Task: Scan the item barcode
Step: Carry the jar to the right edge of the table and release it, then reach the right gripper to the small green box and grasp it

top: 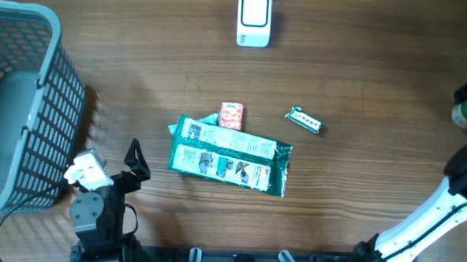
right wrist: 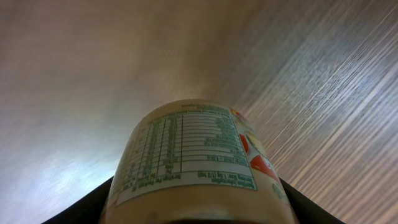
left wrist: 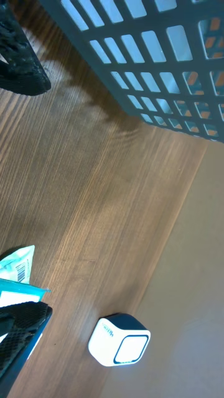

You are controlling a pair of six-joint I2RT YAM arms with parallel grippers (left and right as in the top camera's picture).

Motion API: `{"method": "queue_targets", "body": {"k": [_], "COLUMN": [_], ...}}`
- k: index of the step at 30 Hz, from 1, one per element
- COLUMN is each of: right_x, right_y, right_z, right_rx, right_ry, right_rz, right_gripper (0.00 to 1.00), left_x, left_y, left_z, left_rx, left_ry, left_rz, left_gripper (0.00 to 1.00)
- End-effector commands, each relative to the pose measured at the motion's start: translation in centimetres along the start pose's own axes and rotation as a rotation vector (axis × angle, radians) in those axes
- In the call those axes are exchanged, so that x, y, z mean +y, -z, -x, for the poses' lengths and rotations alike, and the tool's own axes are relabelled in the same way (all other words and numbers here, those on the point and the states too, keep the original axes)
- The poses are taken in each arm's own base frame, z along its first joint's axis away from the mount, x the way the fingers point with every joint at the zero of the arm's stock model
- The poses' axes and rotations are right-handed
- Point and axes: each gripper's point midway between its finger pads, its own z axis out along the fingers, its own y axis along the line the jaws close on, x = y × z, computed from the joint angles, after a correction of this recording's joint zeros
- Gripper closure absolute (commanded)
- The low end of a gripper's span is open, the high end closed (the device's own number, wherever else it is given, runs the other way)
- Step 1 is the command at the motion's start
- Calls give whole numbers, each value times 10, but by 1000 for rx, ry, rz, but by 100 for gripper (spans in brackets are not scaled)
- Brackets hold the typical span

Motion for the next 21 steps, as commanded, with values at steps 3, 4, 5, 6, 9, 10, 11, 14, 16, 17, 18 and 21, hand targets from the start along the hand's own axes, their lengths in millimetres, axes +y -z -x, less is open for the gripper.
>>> {"method": "queue_targets", "body": {"k": [3, 4, 5, 6, 9, 10, 11, 14, 16, 17, 18, 21], "right_x": [-11, -8, -5, -4, 3, 8, 11, 28, 32, 34, 36, 43], "right_y": [-37, -34, -27, -20, 18, 40, 52, 116, 143, 158, 171, 192], "right_z": [2, 5, 8, 9, 11, 13, 13, 5, -3, -11, -19, -37], "right_rx": [82, 79, 79, 80, 74, 60, 49, -17, -52, -66, -75, -80], "right_ry": [-77, -86, -94, -99, -103, -100, -98, -70, -45, -31, -18, 18], "right_rz": [62, 103, 140, 156, 219, 263, 290, 425, 444, 452, 458, 468], "right_gripper": [0, 0, 0, 0, 0, 0, 0, 0, 0, 0, 0, 0], "left_x": [-1, -1, -1, -1, -1, -1, -1, -1, -1, -1, -1, -1], "left_y": [-1, -1, -1, -1, -1, -1, -1, -1, -1, -1, -1, -1], "left_z": [-2, -2, -2, -2, -2, -2, -2, -2, -2, -2, -2, -2], "left_rx": [1, 2, 2, 2, 2, 2, 1, 1, 2, 2, 2, 2], "left_ry": [-20, -20, -20, -20, -20, -20, -20, -20, -20, -20, -20, -20], "left_rz": [-9, -9, -9, -9, -9, -9, -9, -9, -9, -9, -9, -9], "left_gripper": [0, 0, 0, 0, 0, 0, 0, 0, 0, 0, 0, 0]}}
